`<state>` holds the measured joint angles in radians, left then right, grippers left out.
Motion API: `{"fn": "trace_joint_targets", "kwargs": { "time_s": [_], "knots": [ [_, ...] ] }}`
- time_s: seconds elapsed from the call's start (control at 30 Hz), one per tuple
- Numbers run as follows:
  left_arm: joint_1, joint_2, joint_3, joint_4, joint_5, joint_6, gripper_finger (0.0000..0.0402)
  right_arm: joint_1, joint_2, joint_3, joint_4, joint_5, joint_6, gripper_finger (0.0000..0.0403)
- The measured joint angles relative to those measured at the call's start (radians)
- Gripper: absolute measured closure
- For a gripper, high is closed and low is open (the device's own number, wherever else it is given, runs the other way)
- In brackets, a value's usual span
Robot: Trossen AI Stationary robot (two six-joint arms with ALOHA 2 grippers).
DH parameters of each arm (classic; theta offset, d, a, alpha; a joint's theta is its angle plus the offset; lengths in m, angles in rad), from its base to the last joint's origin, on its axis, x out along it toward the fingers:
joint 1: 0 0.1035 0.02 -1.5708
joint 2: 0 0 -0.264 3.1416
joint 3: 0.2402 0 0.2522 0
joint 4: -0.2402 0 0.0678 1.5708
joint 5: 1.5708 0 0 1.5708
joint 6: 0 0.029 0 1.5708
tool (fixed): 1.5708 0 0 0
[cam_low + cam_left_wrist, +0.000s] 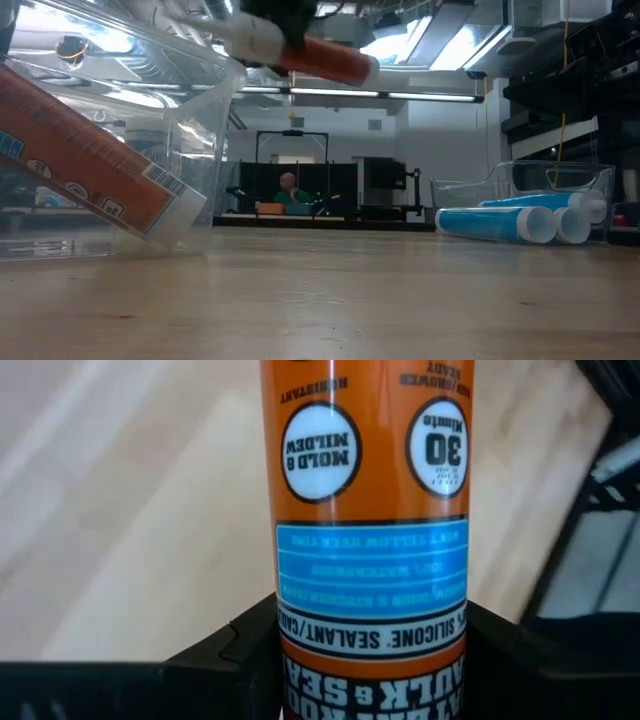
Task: Pick & place silicon tubes, Sealant and Lysol wipes
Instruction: Put the orange sealant into the transparent container
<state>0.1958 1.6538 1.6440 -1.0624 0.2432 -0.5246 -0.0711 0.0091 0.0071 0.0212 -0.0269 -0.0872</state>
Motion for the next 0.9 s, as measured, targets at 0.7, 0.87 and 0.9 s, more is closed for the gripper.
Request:
{"fn": "trace_joint_targets", "kwargs": {
  "time_s": [0.7,0.87,0.9],
  "knots": [
    [-0.318,-0.142,0.000,-0.158,-0.041,-0.234,0.0201,0.000,0.000,0.000,0.000,0.000,0.000,0.0378],
    [-0.423,-0.178,0.000,-0.229,-0.118,-0.289,0.0201,0.000,0.000,0.000,0.000,0.000,0.000,0.0378],
    [-0.444,-0.185,0.000,-0.248,-0.124,-0.300,0.0201,0.000,0.000,0.000,0.000,0.000,0.000,0.0378]
  ]
}}
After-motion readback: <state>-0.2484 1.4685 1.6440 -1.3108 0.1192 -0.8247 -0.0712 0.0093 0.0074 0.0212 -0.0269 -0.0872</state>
